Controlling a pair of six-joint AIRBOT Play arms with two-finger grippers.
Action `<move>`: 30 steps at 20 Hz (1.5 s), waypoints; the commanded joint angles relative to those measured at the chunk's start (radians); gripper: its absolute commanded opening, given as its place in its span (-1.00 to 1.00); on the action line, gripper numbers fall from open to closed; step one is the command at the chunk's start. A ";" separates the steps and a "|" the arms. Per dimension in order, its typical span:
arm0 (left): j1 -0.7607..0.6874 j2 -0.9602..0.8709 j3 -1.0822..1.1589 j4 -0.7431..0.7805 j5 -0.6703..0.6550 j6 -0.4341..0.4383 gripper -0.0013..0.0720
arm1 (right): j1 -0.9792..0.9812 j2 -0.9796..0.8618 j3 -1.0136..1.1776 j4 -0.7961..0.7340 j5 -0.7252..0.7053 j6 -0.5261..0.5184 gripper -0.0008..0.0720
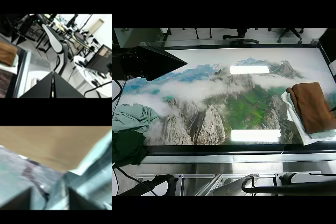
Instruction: Fold the shirts.
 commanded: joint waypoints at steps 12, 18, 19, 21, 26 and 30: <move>0.025 0.243 -0.521 0.560 0.234 -0.084 -0.94 | 0.805 0.102 -0.341 0.078 -0.420 -0.308 -0.94; -0.043 0.432 -0.917 0.629 0.369 -0.089 -0.94 | 1.089 0.182 -0.618 0.079 -0.595 -0.355 -0.94; -0.049 0.451 -0.951 0.630 0.385 -0.089 -0.94 | 1.097 0.195 -0.638 0.079 -0.612 -0.355 -0.94; -0.049 0.480 -0.995 0.629 0.406 -0.089 -0.94 | 1.098 0.204 -0.640 0.079 -0.623 -0.356 -0.94; -0.049 0.513 -1.025 0.627 0.411 -0.089 -0.93 | 1.098 0.206 -0.640 0.082 -0.614 -0.337 -0.94; -0.049 0.513 -1.025 0.627 0.420 -0.090 -0.93 | 1.098 0.206 -0.640 0.082 -0.613 -0.336 -0.94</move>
